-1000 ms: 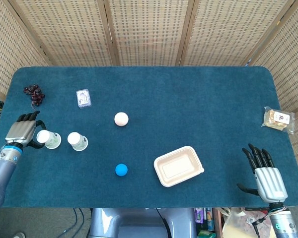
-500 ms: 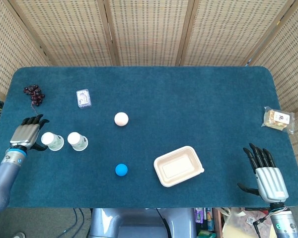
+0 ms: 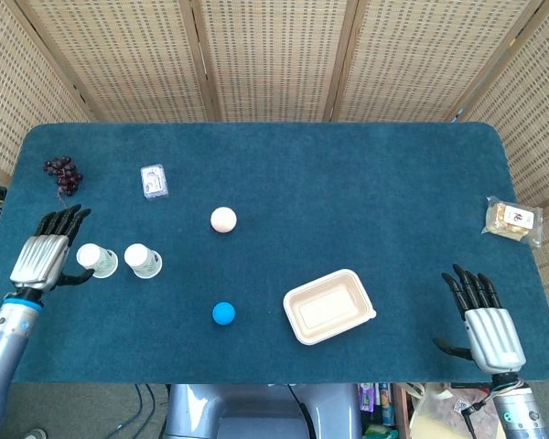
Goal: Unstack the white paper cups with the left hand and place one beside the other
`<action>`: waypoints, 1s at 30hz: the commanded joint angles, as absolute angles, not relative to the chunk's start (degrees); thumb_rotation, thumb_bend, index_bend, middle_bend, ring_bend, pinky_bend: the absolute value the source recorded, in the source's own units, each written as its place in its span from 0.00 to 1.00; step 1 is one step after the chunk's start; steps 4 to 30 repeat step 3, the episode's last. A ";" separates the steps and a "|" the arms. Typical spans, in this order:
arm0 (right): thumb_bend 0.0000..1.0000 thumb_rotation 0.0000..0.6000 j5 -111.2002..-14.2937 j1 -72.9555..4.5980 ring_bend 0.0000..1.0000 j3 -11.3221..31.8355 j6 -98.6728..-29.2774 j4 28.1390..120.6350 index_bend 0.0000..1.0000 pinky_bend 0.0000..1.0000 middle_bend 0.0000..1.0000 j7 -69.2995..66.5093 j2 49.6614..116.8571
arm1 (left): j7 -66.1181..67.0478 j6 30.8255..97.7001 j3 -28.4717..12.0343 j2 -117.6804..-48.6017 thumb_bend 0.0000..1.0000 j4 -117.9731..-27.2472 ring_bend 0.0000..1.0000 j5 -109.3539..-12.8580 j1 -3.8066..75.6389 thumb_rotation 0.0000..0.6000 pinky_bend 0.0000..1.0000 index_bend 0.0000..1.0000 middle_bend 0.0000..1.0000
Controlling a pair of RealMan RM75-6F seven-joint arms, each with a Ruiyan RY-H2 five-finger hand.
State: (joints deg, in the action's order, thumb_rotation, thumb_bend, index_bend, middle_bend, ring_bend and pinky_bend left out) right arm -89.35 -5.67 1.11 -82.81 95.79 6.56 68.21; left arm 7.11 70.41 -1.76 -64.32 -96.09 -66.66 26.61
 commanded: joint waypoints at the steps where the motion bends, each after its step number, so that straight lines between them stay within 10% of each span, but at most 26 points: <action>1: 0.09 1.00 -89.52 -5.69 0.00 0.99 -82.79 95.76 0.00 0.00 0.00 6.86 68.36 | 3.63 82.88 2.46 -69.85 0.25 -95.27 0.00 -79.17 17.77 1.00 0.00 0.00 0.00; 30: 0.09 1.00 -89.56 -5.70 0.00 0.92 -82.73 95.69 0.00 0.00 0.00 7.10 68.47 | 4.57 85.51 2.94 -71.64 0.25 -93.49 0.00 -81.10 16.05 1.00 0.00 0.00 0.00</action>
